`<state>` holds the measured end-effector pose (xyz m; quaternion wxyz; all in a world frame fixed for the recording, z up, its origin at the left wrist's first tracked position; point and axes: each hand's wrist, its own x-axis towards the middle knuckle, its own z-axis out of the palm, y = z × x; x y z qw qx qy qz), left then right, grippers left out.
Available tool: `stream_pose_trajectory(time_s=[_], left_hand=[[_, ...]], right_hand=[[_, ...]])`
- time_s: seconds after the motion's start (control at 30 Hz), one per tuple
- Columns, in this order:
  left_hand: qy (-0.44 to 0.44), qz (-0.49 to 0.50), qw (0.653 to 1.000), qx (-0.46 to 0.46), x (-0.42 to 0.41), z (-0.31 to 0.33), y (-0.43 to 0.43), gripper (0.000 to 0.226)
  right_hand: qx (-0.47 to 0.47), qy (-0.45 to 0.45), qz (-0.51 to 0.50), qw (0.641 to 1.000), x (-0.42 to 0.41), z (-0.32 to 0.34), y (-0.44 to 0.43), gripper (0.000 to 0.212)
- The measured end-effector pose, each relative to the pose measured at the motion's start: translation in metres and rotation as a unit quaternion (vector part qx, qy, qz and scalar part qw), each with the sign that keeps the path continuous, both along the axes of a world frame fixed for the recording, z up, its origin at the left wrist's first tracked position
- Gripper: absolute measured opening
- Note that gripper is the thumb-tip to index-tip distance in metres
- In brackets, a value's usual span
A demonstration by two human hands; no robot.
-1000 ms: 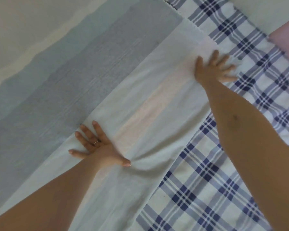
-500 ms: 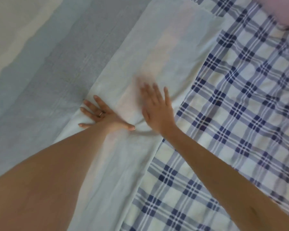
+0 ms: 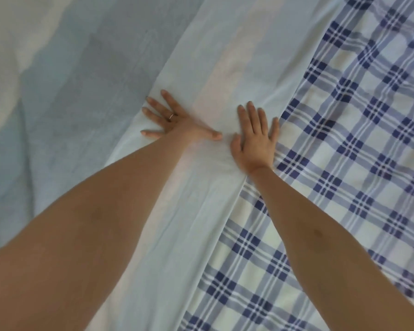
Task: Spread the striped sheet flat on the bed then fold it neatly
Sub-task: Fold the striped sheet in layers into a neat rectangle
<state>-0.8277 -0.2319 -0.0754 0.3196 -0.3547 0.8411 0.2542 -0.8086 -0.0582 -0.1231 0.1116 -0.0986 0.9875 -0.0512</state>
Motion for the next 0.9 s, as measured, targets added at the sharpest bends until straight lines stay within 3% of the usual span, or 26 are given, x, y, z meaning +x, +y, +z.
stream_pose_trajectory(time_s=[0.13,0.2,0.27,0.3,0.37,0.43,0.5,0.53,0.6,0.63,0.67,0.7,0.77,0.8,0.9], left_hand=[[0.026,-0.031,0.999,0.004,0.005,-0.011,0.0,0.159],[0.087,-0.118,0.989,-0.033,0.033,-0.018,0.002,0.127],[0.22,-0.24,0.94,-0.102,0.093,-0.034,0.005,0.081],[0.283,-0.294,0.906,-0.115,0.134,-0.041,0.011,0.068],[0.331,-0.395,0.855,-0.055,0.232,-0.046,0.034,0.061],[0.281,-0.497,0.818,0.07,0.317,-0.038,0.058,0.056],[0.264,-0.528,0.78,0.209,0.37,-0.022,0.056,0.046],[0.273,-0.499,0.786,0.243,0.388,-0.011,0.038,0.041],[0.34,-0.378,0.852,0.126,0.41,0.002,-0.015,0.047],[0.32,-0.294,0.9,0.023,0.417,0.008,-0.05,0.068],[0.243,-0.18,0.951,-0.061,0.428,0.016,-0.093,0.096],[0.148,-0.059,0.981,-0.109,0.434,0.018,-0.129,0.121],[-0.057,0.111,0.989,-0.083,0.444,0.02,-0.184,0.153],[-0.108,0.125,0.984,-0.062,0.443,0.018,-0.195,0.16],[-0.148,0.104,0.983,-0.018,0.447,0.018,-0.208,0.167]], right_hand=[[0.003,0.029,0.0,1.0,0.0,-0.004,0.0,0.065],[0.023,0.021,0.001,1.0,0.004,-0.004,0.0,0.065],[0.056,0.0,-0.001,0.998,0.007,0.001,-0.005,0.063],[0.067,-0.017,-0.017,0.997,0.009,0.007,-0.011,0.062],[0.057,-0.031,-0.053,0.996,0.037,0.024,-0.033,0.062],[0.0,-0.022,-0.061,0.998,0.088,0.037,-0.06,0.062],[-0.072,-0.032,0.004,0.997,0.151,0.052,-0.09,0.066],[-0.1,-0.052,0.046,0.993,0.18,0.057,-0.11,0.067],[-0.121,-0.101,0.124,0.98,0.219,0.061,-0.149,0.069],[-0.115,-0.13,0.152,0.973,0.234,0.061,-0.167,0.07],[-0.102,-0.162,0.181,0.965,0.249,0.059,-0.191,0.073],[-0.074,-0.193,0.189,0.96,0.257,0.054,-0.203,0.08],[0.013,-0.243,0.197,0.95,0.265,0.043,-0.223,0.098],[0.061,-0.256,0.192,0.946,0.262,0.039,-0.223,0.103],[0.123,-0.279,0.189,0.934,0.262,0.04,-0.235,0.107]])
